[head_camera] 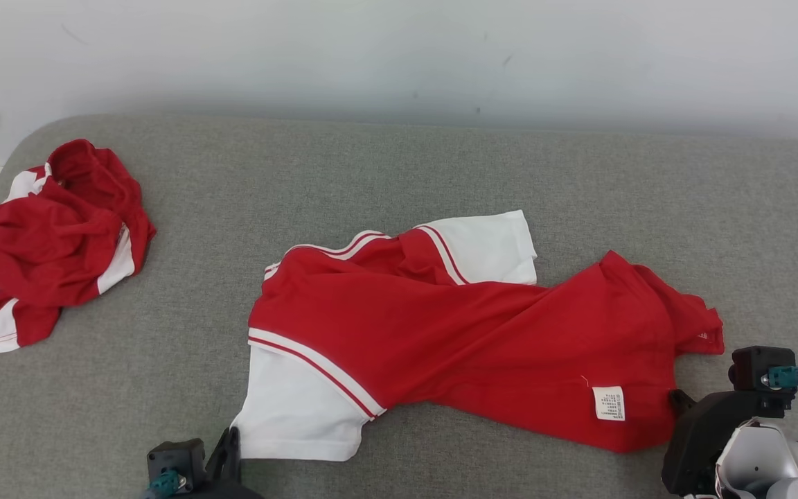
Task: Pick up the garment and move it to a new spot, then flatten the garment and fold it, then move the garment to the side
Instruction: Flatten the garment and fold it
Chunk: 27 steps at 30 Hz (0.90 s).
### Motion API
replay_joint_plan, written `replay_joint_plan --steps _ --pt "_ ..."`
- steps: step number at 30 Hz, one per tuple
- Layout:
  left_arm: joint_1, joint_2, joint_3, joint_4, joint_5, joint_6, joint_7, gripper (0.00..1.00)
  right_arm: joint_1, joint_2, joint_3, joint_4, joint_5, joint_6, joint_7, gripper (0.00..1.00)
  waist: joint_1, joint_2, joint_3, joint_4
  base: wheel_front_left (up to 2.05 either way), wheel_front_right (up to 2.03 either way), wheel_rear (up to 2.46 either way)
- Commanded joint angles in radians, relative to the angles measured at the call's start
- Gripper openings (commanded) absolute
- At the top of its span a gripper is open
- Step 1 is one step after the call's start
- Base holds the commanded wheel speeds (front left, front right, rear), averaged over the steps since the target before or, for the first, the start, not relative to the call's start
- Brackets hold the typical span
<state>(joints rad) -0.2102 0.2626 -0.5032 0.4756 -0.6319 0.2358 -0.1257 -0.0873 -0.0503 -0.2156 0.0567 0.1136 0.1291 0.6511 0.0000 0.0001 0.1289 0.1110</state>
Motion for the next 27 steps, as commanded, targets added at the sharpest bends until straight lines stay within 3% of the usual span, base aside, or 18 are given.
replay_joint_plan --steps 1,4,5,15,17,19,27 --pt "0.011 0.008 0.002 -0.003 -0.01 0.003 0.001 0.0 0.003 0.0 0.001 0.001 0.004 0.003 -0.003 0.0 0.0 -0.0001 -0.001 -0.001 0.0 0.0 0.0" --pt "0.013 0.009 0.003 -0.004 -0.014 0.004 0.001 0.0 0.0 0.0 -0.012 -0.003 0.013 0.003 -0.012 0.0 0.0 -0.0001 -0.002 -0.002 0.0 0.0 0.0" --pt "0.015 0.011 0.002 -0.005 -0.017 0.004 0.002 0.0 -0.004 0.0 -0.02 -0.004 0.008 0.003 -0.023 1.0 0.0 -0.0001 -0.003 -0.002 0.0 0.0 0.0" --pt "0.014 0.014 -0.007 -0.015 -0.014 0.007 0.006 0.0 -0.025 0.001 -0.026 0.044 0.023 0.003 -0.027 0.97 0.0 -0.0001 0.007 0.004 0.0 0.0 0.0" --pt "0.012 0.016 -0.007 -0.017 -0.014 0.008 0.007 0.0 -0.032 0.0 -0.021 0.053 0.031 0.003 -0.028 0.6 0.0 -0.0001 0.011 0.005 0.0 0.0 0.0" --pt "0.008 0.017 -0.009 -0.019 -0.015 0.01 0.008 0.0 -0.035 0.0 -0.016 0.07 0.04 0.003 -0.027 0.4 0.0 -0.0001 0.016 0.009 0.0 0.0 0.0" --pt "-0.003 0.02 -0.01 -0.019 -0.019 0.007 0.011 0.0 -0.052 0.0 -0.024 0.094 0.046 0.003 -0.033 0.36 0.0 -0.0001 0.025 0.014 0.0 0.0 0.0"
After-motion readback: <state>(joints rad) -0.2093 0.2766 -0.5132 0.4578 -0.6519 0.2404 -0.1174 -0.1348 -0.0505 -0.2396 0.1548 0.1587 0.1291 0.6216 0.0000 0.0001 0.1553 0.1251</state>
